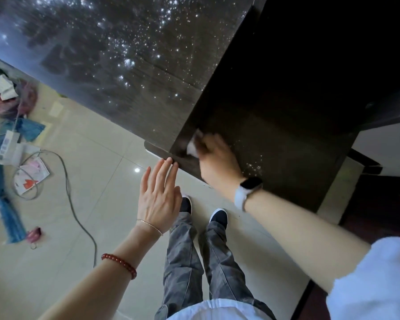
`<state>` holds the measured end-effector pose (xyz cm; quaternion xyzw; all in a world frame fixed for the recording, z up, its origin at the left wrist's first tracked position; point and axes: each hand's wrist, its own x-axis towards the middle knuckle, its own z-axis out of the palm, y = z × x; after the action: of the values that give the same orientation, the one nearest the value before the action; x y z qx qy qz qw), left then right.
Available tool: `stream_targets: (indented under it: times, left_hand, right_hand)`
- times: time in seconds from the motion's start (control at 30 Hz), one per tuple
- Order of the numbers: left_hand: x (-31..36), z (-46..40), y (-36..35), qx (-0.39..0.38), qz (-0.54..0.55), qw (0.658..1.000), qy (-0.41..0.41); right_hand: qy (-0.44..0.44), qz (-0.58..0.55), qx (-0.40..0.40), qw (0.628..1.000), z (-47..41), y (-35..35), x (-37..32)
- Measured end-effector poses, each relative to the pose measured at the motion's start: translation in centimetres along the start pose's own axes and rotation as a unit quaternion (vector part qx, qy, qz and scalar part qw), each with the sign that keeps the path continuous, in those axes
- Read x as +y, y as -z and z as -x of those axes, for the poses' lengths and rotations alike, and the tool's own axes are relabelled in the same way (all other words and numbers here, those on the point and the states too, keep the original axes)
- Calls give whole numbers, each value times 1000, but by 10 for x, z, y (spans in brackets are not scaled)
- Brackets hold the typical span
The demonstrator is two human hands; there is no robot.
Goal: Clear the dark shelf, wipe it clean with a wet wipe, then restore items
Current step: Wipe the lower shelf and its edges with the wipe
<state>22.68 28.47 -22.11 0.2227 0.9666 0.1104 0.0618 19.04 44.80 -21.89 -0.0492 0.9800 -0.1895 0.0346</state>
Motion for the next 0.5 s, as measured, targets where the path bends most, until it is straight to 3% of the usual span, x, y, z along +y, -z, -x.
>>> stream_targets:
  times: [0.2,0.3,0.4,0.5]
  left_hand:
    - [-2,1,7,-18,-12,1000,18]
    - [6,0,10,-48,-36,998,0]
    - [20,0,9,-78,-54,995,-13]
    - [29,-2,6,-86,-57,995,0]
  right_hand:
    - [120,56,-44,990,11,20,4]
    - [-24,93,-53,994,11,37,37]
    - [-231,57,47,970,28,57,71]
    - [-270,32,82,959,35,42,68]
